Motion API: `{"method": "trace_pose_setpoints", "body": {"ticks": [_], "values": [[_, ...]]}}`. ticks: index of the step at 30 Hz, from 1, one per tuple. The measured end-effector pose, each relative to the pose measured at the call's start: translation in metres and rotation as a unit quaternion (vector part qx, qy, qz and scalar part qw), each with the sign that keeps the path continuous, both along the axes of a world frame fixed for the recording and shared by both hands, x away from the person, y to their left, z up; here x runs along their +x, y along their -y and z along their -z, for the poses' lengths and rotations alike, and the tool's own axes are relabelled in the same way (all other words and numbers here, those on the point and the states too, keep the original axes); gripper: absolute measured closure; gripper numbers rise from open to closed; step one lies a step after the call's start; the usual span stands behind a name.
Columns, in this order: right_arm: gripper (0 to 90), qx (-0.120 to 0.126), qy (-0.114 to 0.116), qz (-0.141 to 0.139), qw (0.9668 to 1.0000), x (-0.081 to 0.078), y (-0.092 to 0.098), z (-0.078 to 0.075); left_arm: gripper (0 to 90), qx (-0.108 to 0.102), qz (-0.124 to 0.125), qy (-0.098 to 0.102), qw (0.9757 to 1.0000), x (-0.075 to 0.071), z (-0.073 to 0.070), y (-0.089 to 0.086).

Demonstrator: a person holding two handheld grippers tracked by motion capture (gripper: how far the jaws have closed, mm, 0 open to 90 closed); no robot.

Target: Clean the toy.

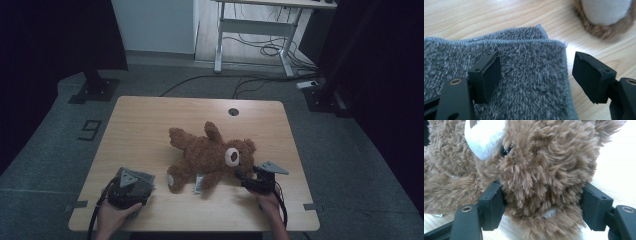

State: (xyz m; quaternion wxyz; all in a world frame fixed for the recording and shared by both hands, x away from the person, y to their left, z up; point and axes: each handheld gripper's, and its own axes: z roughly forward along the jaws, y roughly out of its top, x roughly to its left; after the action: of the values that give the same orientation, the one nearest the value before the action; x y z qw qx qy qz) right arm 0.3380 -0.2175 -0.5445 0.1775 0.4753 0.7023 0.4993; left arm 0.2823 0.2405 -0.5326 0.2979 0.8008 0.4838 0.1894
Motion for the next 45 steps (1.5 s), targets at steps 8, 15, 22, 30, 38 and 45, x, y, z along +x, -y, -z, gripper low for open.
{"method": "trace_pose_setpoints", "body": {"ticks": [8,15,22,30,38,45], "values": [[28.7,-0.009,0.004,0.001,1.0000,-0.001,-0.002,0.000,30.9,0.007,-0.015,0.001,0.9999,0.001,0.006,0.000],[28.1,-0.005,0.001,-0.003,1.0000,0.000,0.000,0.000,54.3,0.011,-0.028,0.020,0.9993,-0.001,0.006,-0.006],[25.2,-0.006,-0.003,-0.004,1.0000,0.000,0.002,0.000,70.0,0.023,-0.023,0.029,0.9991,-0.003,0.006,-0.008],[15.6,-0.023,-0.033,-0.012,0.9991,0.005,0.001,0.006,77.4,-0.015,-0.029,0.040,0.9987,-0.004,0.003,-0.013],[45.5,-0.031,-0.025,-0.028,0.9988,0.005,0.001,0.005,78.1,-0.063,0.009,0.064,0.9959,-0.005,-0.018,0.001],[53.2,-0.026,-0.016,-0.028,0.9991,0.003,0.002,0.001,78.0,-0.110,0.068,0.095,0.9871,0.001,-0.045,0.042]]}}
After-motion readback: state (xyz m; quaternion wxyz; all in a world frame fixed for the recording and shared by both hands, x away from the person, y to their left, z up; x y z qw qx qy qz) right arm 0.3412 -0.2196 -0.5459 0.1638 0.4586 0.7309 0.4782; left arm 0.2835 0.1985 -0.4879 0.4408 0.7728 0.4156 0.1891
